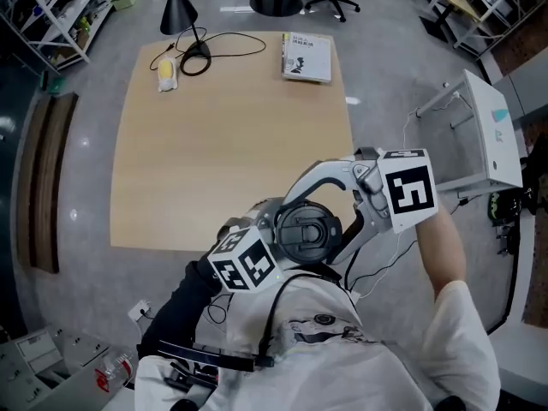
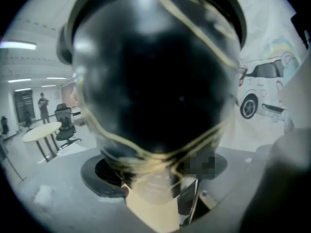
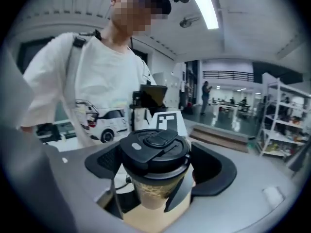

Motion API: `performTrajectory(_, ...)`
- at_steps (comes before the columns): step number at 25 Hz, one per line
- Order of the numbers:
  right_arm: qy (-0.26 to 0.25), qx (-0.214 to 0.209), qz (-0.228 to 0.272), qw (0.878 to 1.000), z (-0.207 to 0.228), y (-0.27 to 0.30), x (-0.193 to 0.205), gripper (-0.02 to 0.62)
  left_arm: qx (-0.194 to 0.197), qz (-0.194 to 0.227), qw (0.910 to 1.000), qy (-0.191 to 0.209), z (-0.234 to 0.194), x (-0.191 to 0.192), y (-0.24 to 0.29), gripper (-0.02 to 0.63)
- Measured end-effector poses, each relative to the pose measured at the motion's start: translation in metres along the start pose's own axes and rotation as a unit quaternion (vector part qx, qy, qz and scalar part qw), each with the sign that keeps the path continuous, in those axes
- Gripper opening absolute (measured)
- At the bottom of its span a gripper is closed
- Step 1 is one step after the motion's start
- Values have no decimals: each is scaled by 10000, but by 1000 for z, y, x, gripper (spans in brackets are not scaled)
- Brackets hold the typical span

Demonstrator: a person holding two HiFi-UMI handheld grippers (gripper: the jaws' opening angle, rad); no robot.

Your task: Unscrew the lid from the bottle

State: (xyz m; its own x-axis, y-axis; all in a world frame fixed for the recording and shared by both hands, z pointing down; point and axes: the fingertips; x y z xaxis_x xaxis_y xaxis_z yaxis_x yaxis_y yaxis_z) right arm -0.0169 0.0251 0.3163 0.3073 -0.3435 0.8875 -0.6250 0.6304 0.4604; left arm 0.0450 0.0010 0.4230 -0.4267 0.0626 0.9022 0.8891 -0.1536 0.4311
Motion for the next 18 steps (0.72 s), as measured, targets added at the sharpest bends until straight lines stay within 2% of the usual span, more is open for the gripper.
performTrajectory(1, 6, -354, 149, 9993, -1, 6, -6, 440, 260, 116, 9996, -2, 9, -2, -4, 397)
performTrajectory(2, 72, -524, 286, 9982, 1, 11, -12, 441, 405, 212, 9990, -27, 15, -3, -7, 397)
performTrajectory(3, 199, -454, 351, 9982, 7, 13, -14, 464, 406, 257, 9988, -63, 14, -2, -11, 396)
performTrajectory(4, 377, -132, 309, 9987, 14, 12, -13, 503, 260, 245, 9993, -110, 8, 1, -15, 396)
performTrajectory(6, 809, 1036, 113, 9913, 34, 1, -5, 548, -379, 130, 9987, -300, -19, 11, -26, 396)
performTrajectory(7, 1009, 1715, 66, 9800, 47, -5, -2, 555, -828, 68, 9955, -465, -38, 18, -34, 396)
performTrajectory(9, 1240, 2841, -37, 9507, 71, -7, 3, 561, -1731, -10, 9814, -835, -74, 31, -52, 396)
performTrajectory(10, 1235, 3170, -92, 9403, 79, -3, 4, 564, -2061, -30, 9738, -957, -87, 34, -59, 396)
performTrajectory(11, 1163, 3342, -117, 9352, 86, 1, 5, 571, -2275, -64, 9687, -992, -97, 35, -63, 396)
performTrajectory(12, 1045, 3386, -142, 9350, 91, 5, 4, 571, -2379, -127, 9667, -940, -102, 34, -64, 396)
performTrajectory(14, 776, 3270, -284, 9414, 94, 5, 4, 587, -2298, -282, 9704, -694, -103, 32, -60, 396)
performTrajectory(15, 679, 3178, -359, 9450, 92, 3, 5, 560, -2132, -340, 9749, -540, -100, 30, -56, 396)
performTrajectory(16, 601, 3037, -403, 9500, 88, 1, 6, 464, -1899, -366, 9804, -381, -94, 29, -51, 396)
performTrajectory(18, 418, 2504, -430, 9663, 77, -1, 7, 443, -1339, -337, 9903, -134, -80, 24, -43, 396)
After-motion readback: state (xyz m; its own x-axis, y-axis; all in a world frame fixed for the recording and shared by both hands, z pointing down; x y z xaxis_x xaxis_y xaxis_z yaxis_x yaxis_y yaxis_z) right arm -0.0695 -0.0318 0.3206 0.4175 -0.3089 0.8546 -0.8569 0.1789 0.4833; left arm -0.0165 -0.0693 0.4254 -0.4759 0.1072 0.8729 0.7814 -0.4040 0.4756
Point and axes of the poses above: the fingertips, and each gripper's own axes: y forward along the fingers, z to its right, x out of its underside
